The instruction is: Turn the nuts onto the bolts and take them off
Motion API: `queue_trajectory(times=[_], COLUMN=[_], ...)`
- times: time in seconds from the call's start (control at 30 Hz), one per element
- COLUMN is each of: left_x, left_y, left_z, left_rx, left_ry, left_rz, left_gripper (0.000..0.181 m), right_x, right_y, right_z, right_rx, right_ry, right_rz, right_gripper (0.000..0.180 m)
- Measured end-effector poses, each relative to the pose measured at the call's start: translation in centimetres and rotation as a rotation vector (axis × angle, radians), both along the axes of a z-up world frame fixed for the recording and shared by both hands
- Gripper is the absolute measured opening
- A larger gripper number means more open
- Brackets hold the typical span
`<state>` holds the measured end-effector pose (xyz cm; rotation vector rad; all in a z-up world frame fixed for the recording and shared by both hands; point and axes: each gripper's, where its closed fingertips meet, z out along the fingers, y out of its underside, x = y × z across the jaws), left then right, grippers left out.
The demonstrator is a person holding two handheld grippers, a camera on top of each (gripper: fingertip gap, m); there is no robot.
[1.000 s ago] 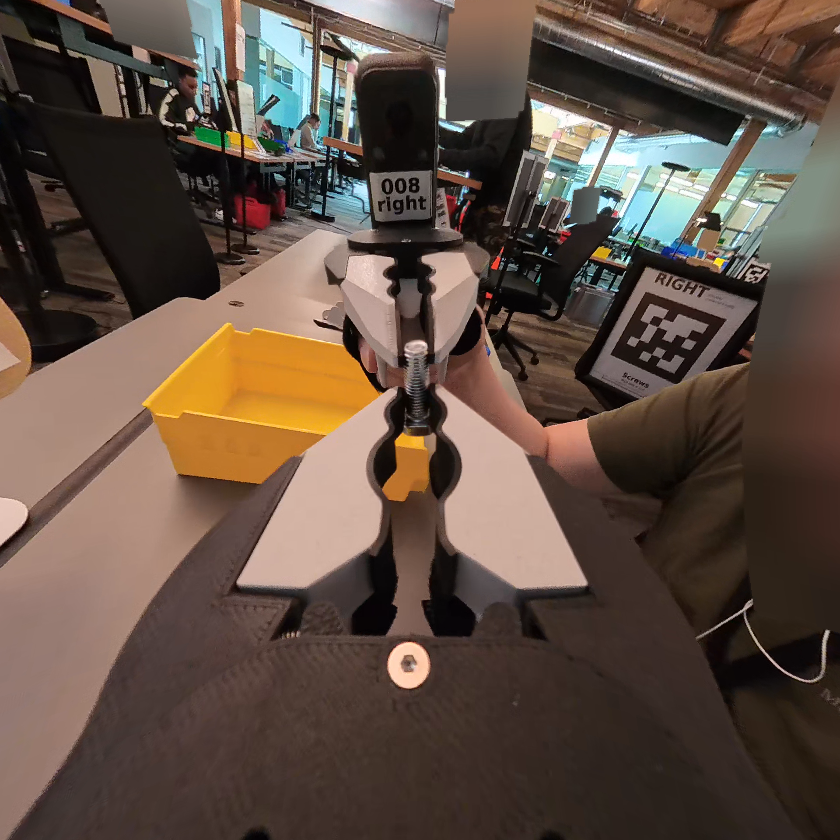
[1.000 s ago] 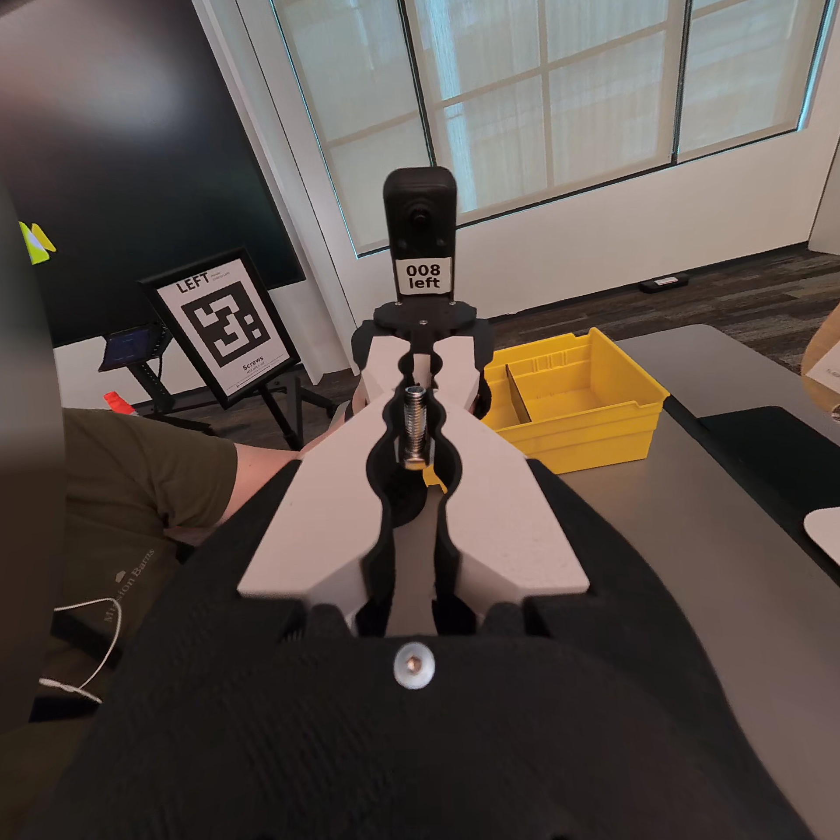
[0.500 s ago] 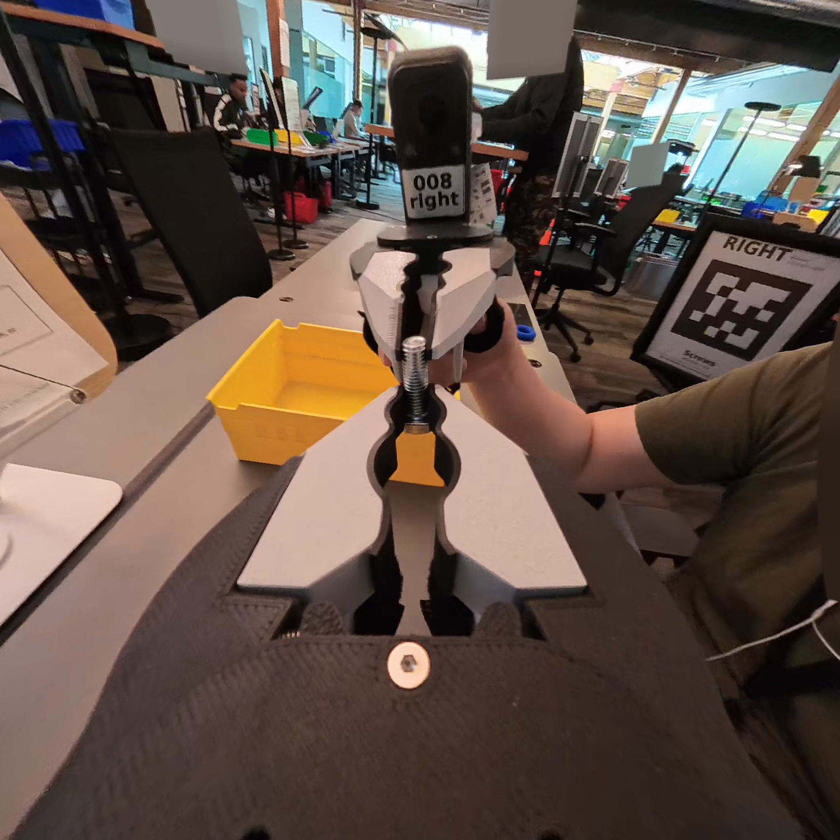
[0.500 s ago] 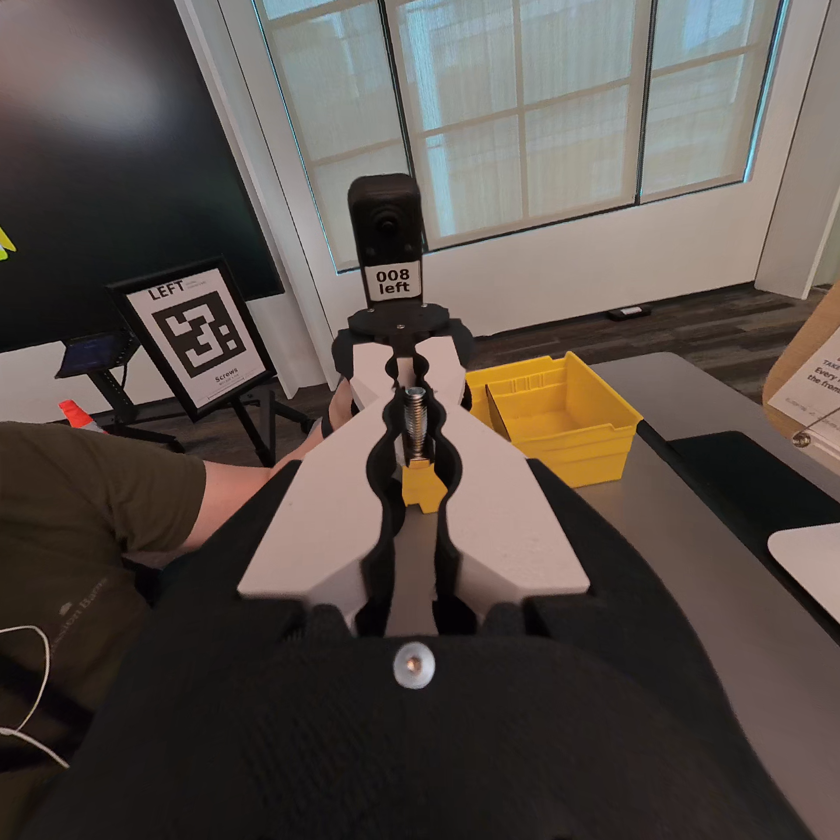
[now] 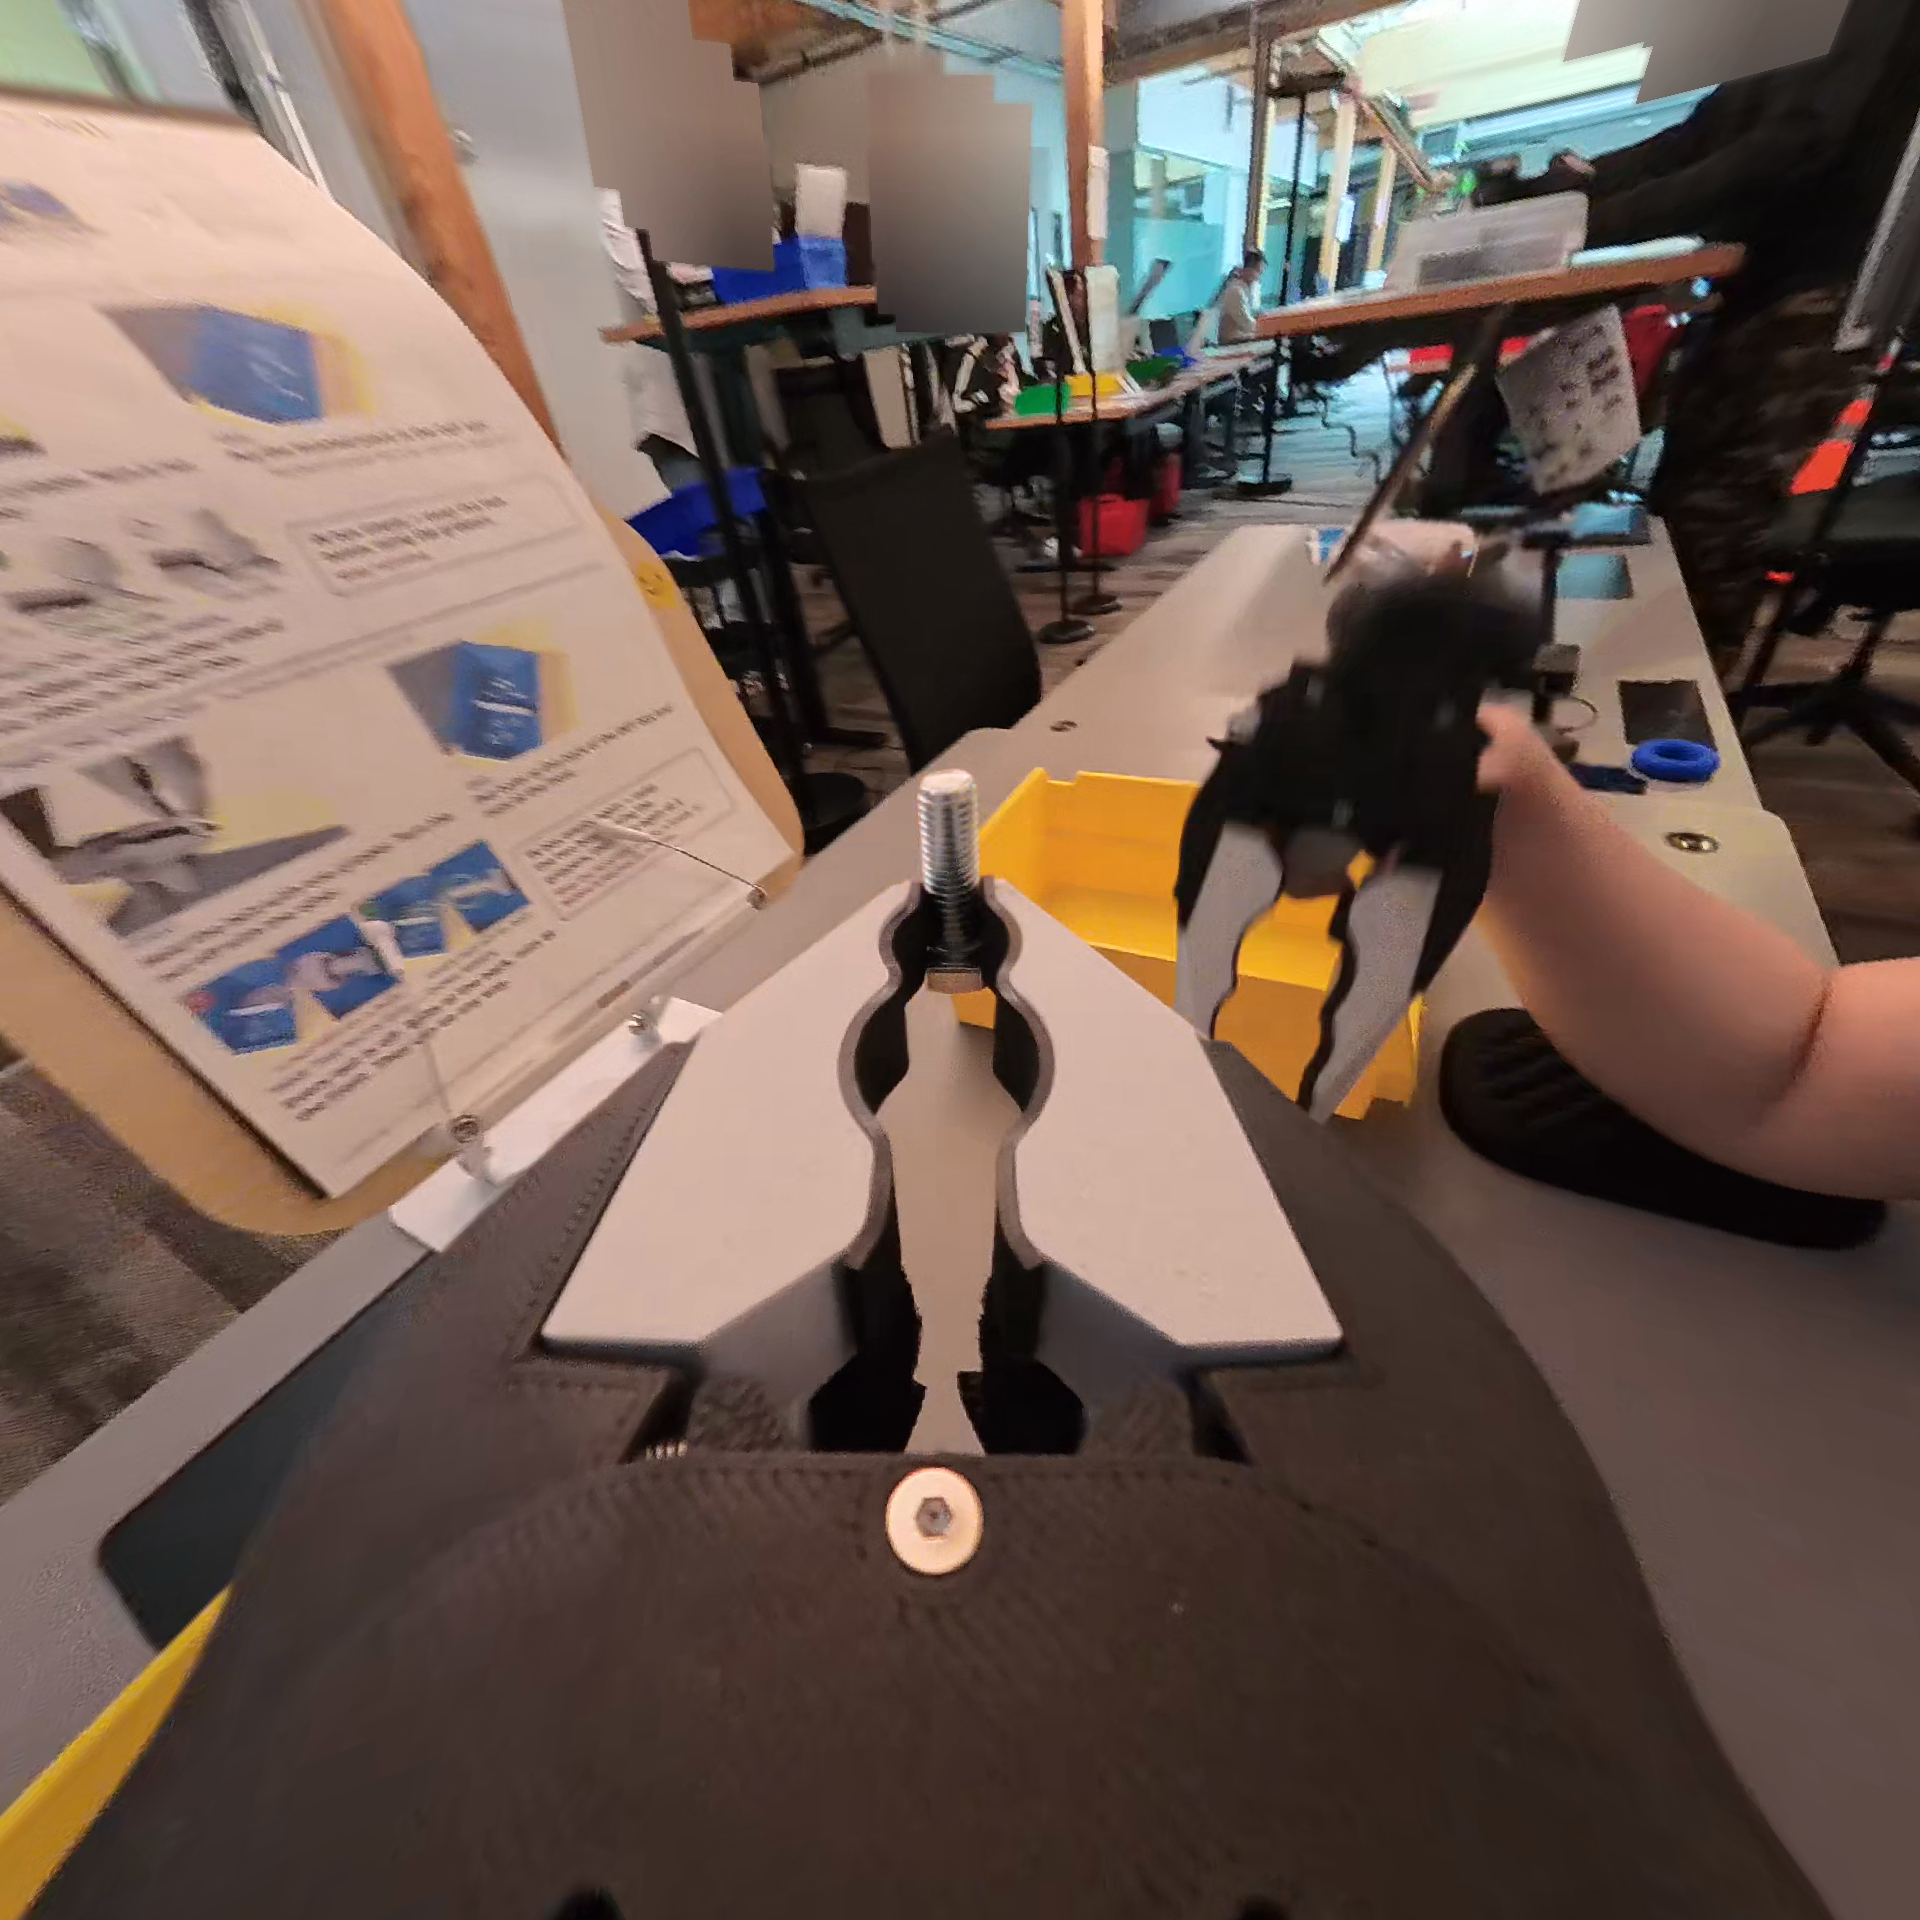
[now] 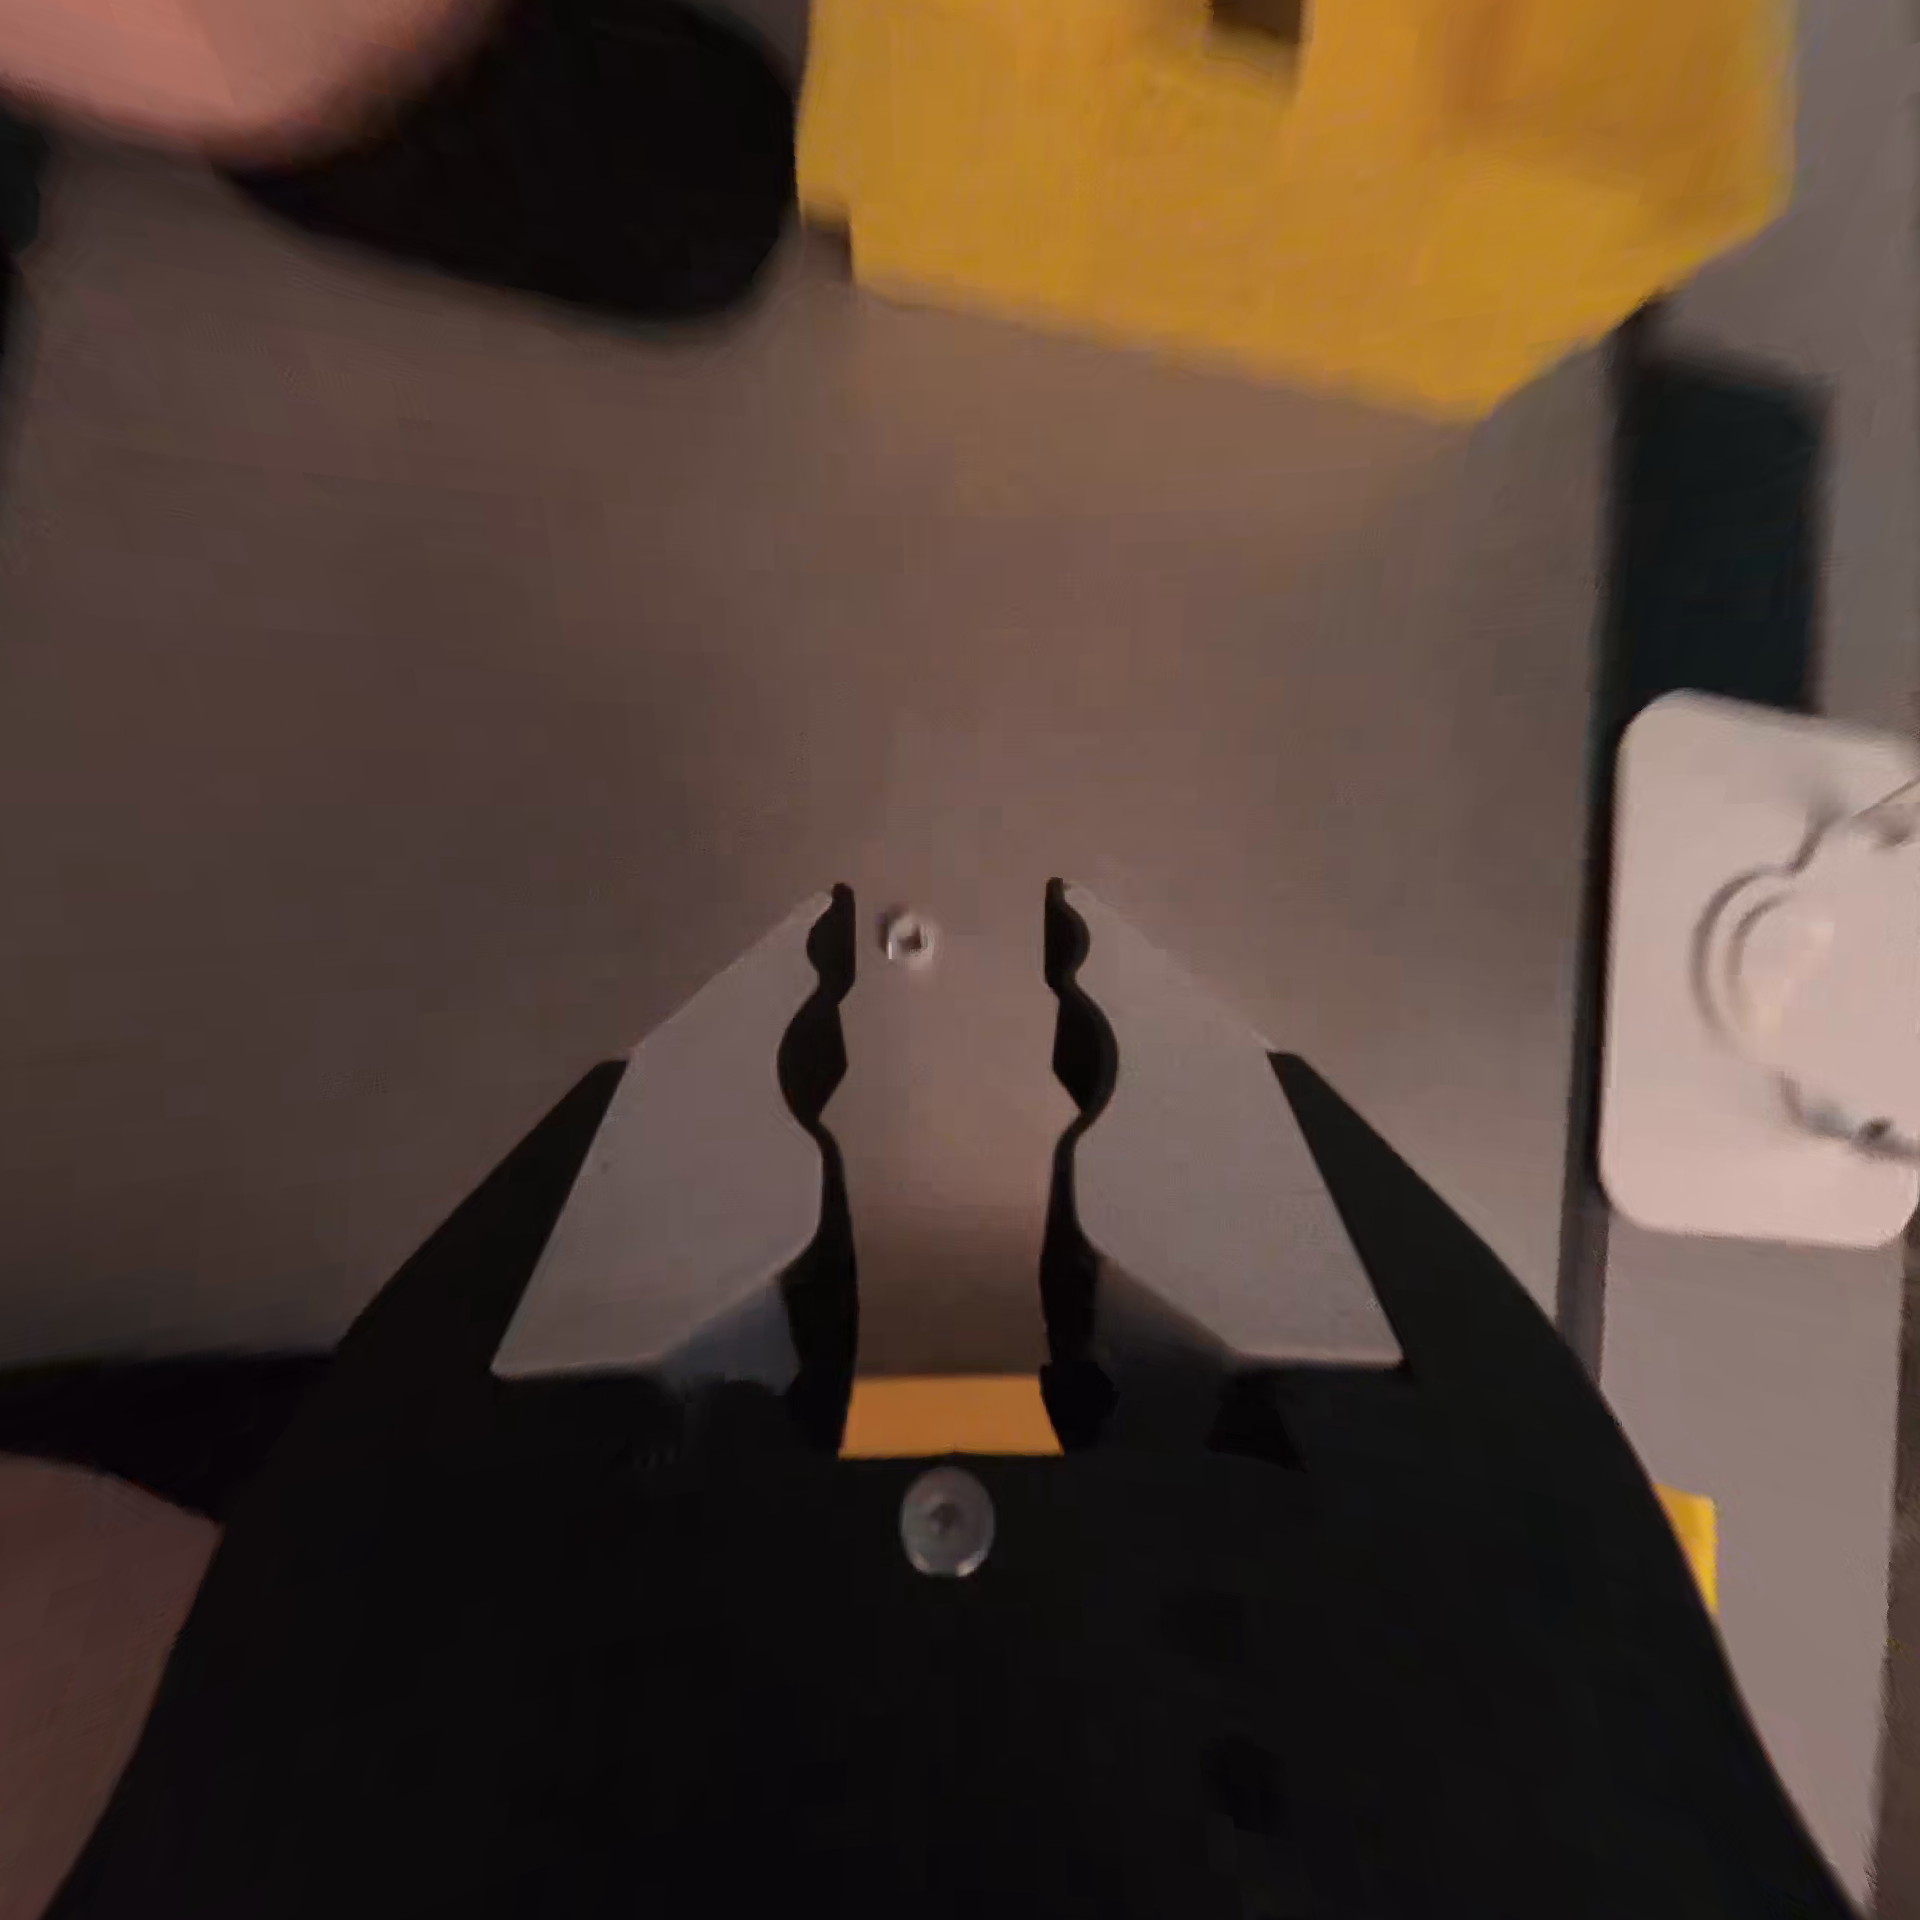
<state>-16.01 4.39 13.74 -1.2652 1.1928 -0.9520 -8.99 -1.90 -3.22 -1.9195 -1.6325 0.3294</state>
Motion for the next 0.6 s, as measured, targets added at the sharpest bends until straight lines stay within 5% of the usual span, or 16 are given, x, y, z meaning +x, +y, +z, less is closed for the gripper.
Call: queue_trajectory(times=[0.23,0.6], left_x=[-3.8,-5.2], left_y=[0.0,-0.1], left_z=[3.0,3.9], left_rx=[0.031,0.028], left_ry=[-0.098,-0.138], left_rz=[0.050,0.044], left_gripper=[0.007,0.007], right_x=[1.1,0.0], right_y=[0.7,0.9], right_z=[-10.9,-13.5], right_rx=[-0.217,-0.268], right_ry=[-0.465,-0.495], right_rz=[-0.025,-0.020], right_gripper=[0.027,0.026])
